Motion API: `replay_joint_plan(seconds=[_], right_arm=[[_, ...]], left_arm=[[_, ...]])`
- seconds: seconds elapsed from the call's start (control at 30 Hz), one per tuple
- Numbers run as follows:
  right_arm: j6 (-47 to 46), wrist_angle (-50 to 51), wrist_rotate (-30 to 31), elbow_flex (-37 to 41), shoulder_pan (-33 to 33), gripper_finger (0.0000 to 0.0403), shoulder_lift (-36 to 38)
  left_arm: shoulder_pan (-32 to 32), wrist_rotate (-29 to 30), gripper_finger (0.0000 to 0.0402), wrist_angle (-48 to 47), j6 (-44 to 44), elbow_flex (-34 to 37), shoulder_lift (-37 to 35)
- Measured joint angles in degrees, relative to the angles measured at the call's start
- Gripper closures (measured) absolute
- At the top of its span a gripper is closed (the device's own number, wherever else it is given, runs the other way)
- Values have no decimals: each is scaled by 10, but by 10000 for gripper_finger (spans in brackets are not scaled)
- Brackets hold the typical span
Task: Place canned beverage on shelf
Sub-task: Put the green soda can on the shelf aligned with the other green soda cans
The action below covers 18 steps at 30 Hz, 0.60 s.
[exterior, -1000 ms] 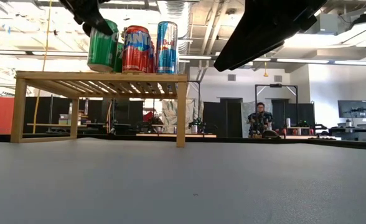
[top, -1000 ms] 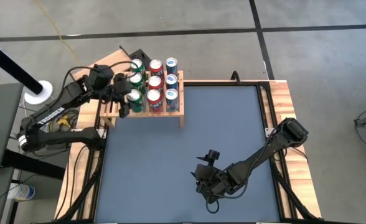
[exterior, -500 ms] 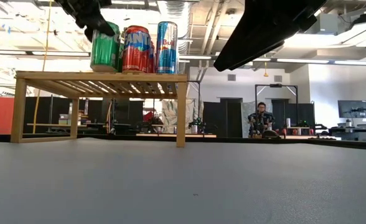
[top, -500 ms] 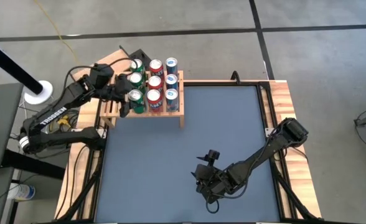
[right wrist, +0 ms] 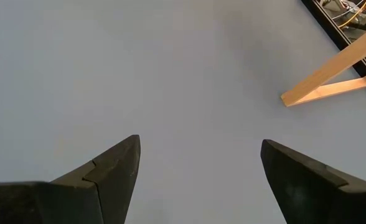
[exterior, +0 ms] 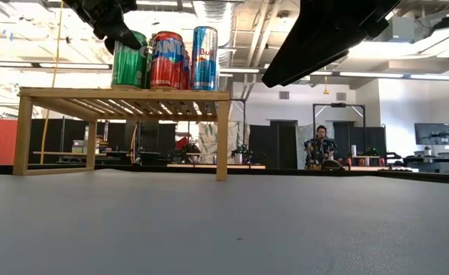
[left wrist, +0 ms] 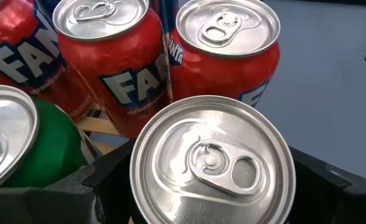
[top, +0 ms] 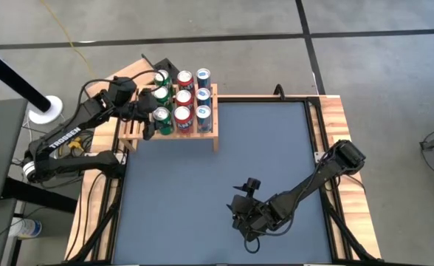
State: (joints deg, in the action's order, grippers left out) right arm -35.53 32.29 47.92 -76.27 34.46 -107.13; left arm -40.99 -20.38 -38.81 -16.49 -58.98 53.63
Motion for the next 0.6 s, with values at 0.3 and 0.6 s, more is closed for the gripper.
replay_joint_plan(seconds=[0.3, 0.6], right_arm=[[0, 0, 0, 0, -1, 74, 0], [0, 0, 0, 0, -1, 74, 0]], left_arm=[[0, 39, 76, -15, 2, 0, 0], [0, 40, 57, -16, 2, 0, 0]])
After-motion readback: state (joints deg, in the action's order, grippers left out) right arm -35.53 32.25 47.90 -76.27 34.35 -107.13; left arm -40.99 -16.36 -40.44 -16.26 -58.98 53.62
